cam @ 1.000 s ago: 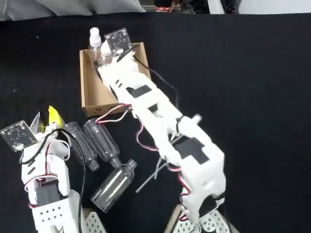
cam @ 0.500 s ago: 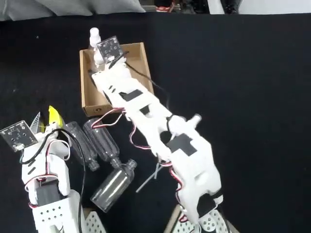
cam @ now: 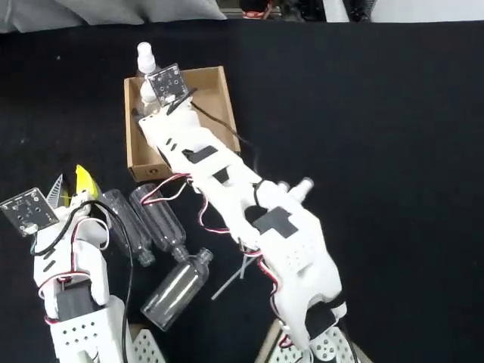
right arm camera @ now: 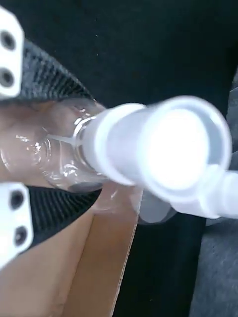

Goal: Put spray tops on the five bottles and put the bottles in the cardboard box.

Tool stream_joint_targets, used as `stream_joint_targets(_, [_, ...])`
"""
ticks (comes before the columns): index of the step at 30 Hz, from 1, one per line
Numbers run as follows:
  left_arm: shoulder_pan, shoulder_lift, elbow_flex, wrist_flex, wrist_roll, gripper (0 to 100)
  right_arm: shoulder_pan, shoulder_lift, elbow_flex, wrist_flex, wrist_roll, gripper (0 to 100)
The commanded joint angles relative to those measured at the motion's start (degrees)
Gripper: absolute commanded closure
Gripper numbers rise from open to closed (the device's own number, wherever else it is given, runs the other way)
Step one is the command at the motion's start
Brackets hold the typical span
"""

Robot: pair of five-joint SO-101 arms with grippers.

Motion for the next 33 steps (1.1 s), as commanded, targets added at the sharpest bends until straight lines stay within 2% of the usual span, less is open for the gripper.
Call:
stream_joint_targets(1, [-0.4,-0.6,1.4,-1.4,-0.6,89,-1.1,-0.9,-2.5,-0.9,2.9,94.7])
stream_joint_targets(31, [-0.3,-0.6,1.4,-1.4,-0.6,89,-1.1,-0.8,-1.4,-0.8,4.3,94.6])
stream_joint_targets(33, [-0.3,-0.6,1.4,-1.4,-0.6,89,-1.1,-0.8,-1.3,-0.7,4.3,92.2])
